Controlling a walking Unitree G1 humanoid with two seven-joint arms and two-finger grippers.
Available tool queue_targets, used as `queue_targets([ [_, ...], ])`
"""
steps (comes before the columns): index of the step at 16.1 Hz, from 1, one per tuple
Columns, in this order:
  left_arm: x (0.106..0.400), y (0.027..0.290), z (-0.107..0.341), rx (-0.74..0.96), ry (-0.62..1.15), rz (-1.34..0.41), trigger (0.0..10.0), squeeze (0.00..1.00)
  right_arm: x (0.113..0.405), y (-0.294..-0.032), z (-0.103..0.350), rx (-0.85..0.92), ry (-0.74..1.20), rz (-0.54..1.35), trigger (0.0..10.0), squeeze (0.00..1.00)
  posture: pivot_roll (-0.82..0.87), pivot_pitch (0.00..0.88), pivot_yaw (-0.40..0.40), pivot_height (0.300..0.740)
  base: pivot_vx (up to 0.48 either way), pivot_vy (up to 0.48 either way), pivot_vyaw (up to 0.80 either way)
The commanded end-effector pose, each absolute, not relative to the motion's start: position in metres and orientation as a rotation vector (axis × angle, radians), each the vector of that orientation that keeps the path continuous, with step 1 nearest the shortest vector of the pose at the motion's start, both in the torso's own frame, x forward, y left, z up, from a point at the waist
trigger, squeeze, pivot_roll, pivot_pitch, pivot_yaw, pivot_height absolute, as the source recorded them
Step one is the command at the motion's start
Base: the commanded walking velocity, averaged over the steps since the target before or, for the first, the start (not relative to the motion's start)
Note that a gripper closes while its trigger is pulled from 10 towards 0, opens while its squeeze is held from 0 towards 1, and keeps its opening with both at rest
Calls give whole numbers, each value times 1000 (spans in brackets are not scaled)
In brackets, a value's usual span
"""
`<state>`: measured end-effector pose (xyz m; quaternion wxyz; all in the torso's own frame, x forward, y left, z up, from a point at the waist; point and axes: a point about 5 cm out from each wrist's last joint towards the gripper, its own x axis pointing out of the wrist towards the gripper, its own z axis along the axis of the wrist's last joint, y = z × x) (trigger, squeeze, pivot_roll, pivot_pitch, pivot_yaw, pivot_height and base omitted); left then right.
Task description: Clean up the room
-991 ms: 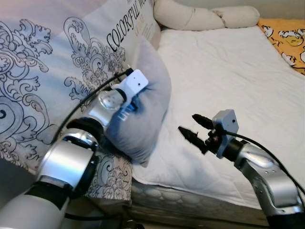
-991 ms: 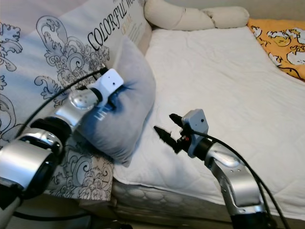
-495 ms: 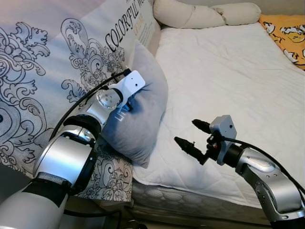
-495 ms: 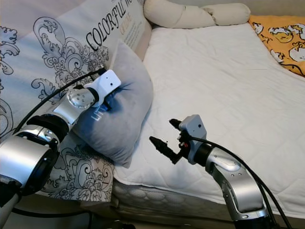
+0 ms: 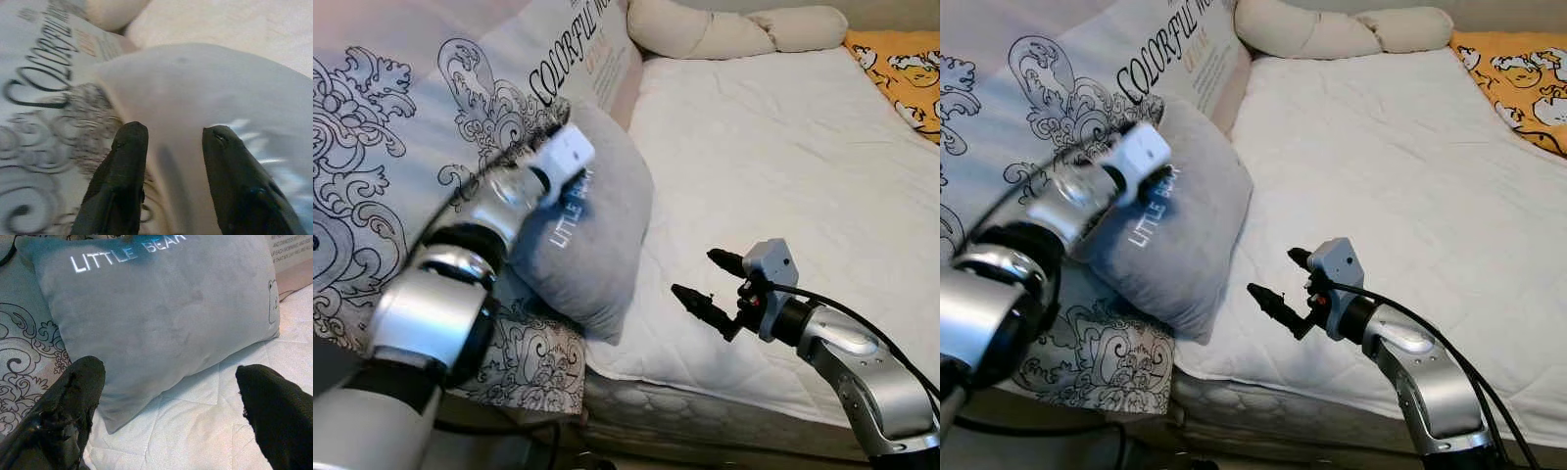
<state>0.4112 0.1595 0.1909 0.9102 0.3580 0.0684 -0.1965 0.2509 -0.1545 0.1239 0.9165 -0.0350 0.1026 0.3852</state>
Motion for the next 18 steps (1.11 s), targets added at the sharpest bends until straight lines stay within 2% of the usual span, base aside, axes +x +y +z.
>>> queue_targets([
  [1,413,169,199,719,137,-385,10000,1000,249,-151,127,-79,206,819,10000,1000,-201,0,154,740,0,0,0],
  [4,414,177,211,569,92,-361,10000,1000,251,-151,125,-78,203,800,10000,1000,-188,0,152,740,0,0,0],
  [7,413,172,217,377,13,-397,10000,1000,252,-150,124,-74,194,772,10000,1000,-180,0,148,740,0,0,0],
  [9,410,154,223,203,-118,-477,10000,1000,257,-151,126,-68,149,676,10000,1000,-165,0,128,740,0,0,0],
  [11,402,138,223,108,-214,-513,10000,1000,264,-155,130,-48,102,555,10000,1000,-155,0,119,740,0,0,0],
  [13,378,129,185,0,-189,-432,10000,1000,273,-165,132,-45,58,330,10000,1000,-152,0,111,740,0,-396,0],
  [16,343,130,139,1,-108,-352,10000,1000,272,-168,132,-47,26,225,10000,1000,-130,0,72,740,0,-472,0],
  [18,326,129,137,11,-106,-314,10000,1000,272,-171,127,-56,34,179,10000,1000,-119,0,59,740,0,-480,0],
])
